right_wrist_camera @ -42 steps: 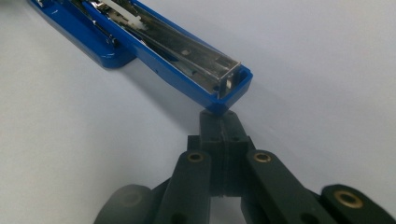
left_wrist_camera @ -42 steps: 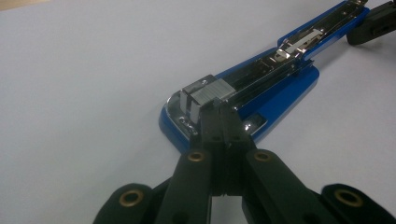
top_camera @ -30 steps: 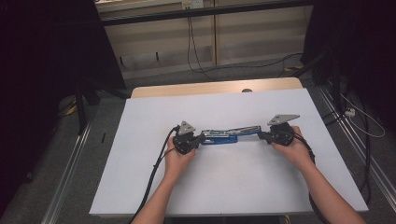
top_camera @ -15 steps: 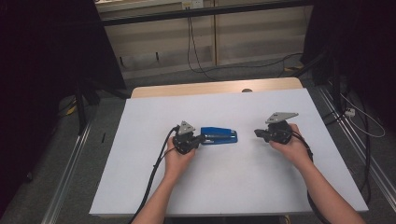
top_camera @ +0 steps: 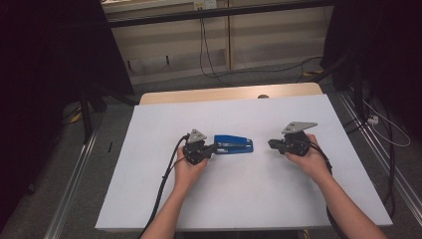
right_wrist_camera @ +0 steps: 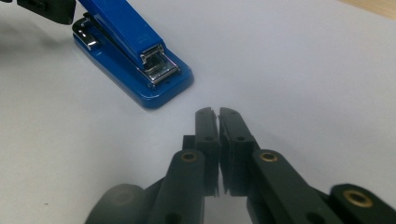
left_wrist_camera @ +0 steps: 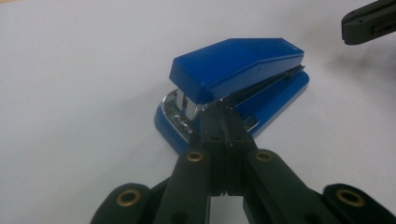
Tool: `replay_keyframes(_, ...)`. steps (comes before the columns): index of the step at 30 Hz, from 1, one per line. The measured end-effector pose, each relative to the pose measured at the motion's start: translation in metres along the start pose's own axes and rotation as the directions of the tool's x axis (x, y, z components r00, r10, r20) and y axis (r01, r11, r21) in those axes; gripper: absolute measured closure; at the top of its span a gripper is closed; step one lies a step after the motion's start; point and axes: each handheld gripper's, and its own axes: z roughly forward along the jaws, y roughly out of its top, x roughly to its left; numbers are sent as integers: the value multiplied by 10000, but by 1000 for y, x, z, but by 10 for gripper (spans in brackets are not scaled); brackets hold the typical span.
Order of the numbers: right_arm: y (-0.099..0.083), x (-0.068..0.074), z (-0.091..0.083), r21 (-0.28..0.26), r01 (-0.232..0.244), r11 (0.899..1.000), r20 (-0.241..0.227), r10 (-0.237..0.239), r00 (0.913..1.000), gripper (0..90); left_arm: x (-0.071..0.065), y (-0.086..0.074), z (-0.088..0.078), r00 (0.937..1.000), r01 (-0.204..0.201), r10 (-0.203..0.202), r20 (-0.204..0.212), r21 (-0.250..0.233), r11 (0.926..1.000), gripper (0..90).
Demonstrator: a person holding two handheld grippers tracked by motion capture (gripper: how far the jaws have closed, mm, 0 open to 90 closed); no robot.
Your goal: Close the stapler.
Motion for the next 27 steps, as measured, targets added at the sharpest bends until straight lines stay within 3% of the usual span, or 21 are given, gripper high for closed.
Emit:
replay_keyframes(10, -1, 12, -1, -285, -201, 9994, -127, 198, 9997, 634, -1, 0, -18, 9990, 412, -409, 194, -168, 9990, 648)
replay_keyframes(16, -3, 21, -7, -413, -235, 9989, -215, 226, 9995, 514, -3, 1, -27, 9990, 412, -410, 186, -122, 9991, 480)
replay_keyframes(27, -20, 25, -24, -508, -525, 9973, -83, 521, 9986, 374, -4, -3, -43, 9991, 403, -399, 157, -245, 9989, 333)
